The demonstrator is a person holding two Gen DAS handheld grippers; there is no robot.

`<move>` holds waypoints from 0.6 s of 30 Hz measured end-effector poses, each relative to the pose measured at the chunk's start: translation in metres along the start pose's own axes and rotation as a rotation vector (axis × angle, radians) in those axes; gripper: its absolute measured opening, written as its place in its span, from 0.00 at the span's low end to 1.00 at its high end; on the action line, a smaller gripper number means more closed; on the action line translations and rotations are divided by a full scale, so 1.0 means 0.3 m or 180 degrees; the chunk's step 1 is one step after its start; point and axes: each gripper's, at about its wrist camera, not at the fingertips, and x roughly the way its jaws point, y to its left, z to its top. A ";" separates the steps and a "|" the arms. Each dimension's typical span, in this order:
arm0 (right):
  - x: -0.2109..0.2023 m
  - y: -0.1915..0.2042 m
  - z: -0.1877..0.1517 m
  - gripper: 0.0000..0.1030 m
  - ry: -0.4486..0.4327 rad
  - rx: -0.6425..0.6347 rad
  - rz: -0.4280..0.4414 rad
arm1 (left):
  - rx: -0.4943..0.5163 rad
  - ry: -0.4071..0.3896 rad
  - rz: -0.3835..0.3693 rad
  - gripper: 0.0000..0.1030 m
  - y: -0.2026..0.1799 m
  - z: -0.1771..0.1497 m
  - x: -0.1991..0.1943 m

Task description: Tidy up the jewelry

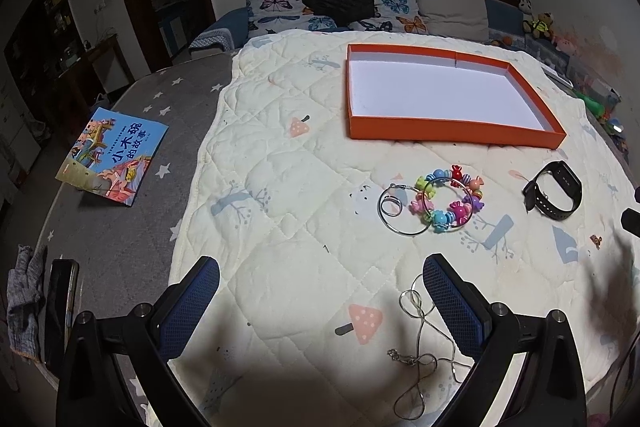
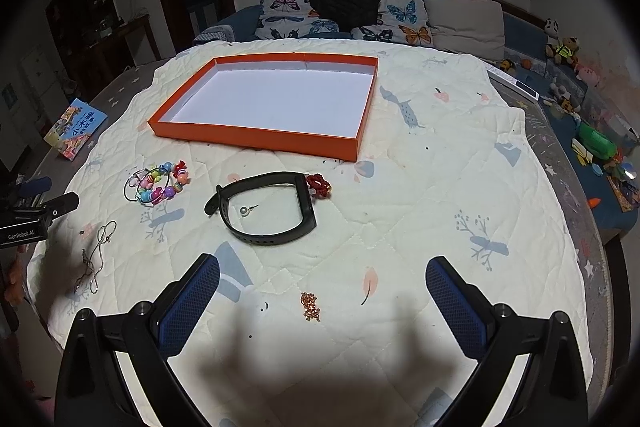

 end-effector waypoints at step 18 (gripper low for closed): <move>0.014 -0.002 -0.001 1.00 0.0030 0.0000 0.0023 | 0.0061 0.0077 -0.0087 1.00 0.004 -0.022 0.010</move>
